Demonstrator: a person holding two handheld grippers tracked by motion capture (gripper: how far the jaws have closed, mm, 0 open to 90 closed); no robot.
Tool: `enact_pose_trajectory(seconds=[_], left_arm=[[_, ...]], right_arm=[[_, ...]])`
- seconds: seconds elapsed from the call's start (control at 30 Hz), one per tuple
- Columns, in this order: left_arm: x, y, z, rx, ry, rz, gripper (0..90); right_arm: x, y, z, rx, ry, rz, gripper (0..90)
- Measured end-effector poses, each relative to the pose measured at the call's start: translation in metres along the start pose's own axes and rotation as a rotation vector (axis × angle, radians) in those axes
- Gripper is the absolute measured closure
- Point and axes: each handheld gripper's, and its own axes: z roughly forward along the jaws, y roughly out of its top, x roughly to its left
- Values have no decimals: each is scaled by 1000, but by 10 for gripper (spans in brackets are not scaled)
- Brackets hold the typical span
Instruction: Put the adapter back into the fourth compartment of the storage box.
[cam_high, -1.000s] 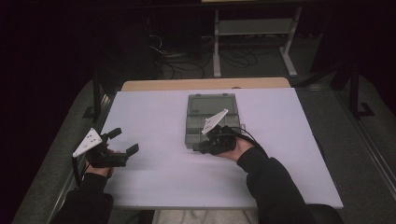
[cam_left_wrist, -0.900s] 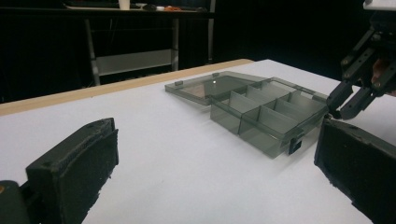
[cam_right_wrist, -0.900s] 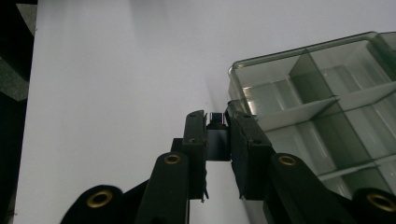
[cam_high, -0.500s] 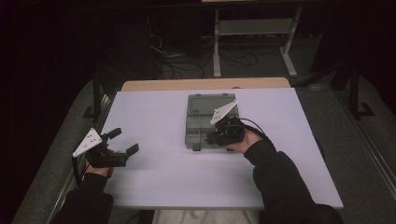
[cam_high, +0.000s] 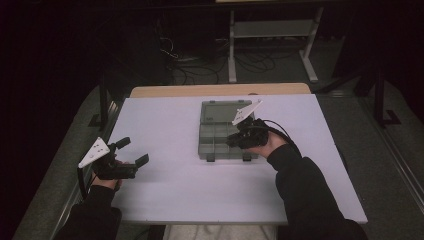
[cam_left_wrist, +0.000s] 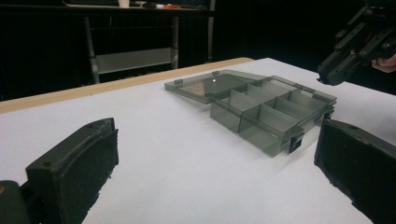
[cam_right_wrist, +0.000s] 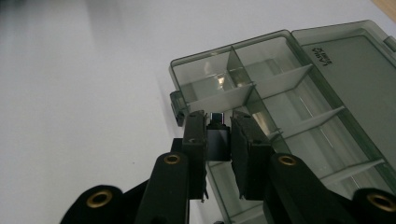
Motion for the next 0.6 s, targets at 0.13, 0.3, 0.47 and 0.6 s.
enact_pose_trajectory(seconds=[0.13, 0.3, 0.47, 0.6], left_arm=[[0, 0, 0, 0, -1, -1, 0], [0, 0, 0, 0, -1, 0, 0], [0, 0, 0, 0, 0, -1, 0], [0, 0, 0, 0, 0, -1, 0]], right_arm=[[-5, -1, -2, -3, -5, 11, 752], [-11, -4, -4, -5, -17, 34, 752], [-16, -6, -7, -6, -27, 46, 752], [-20, -6, -9, -6, -34, 53, 752]])
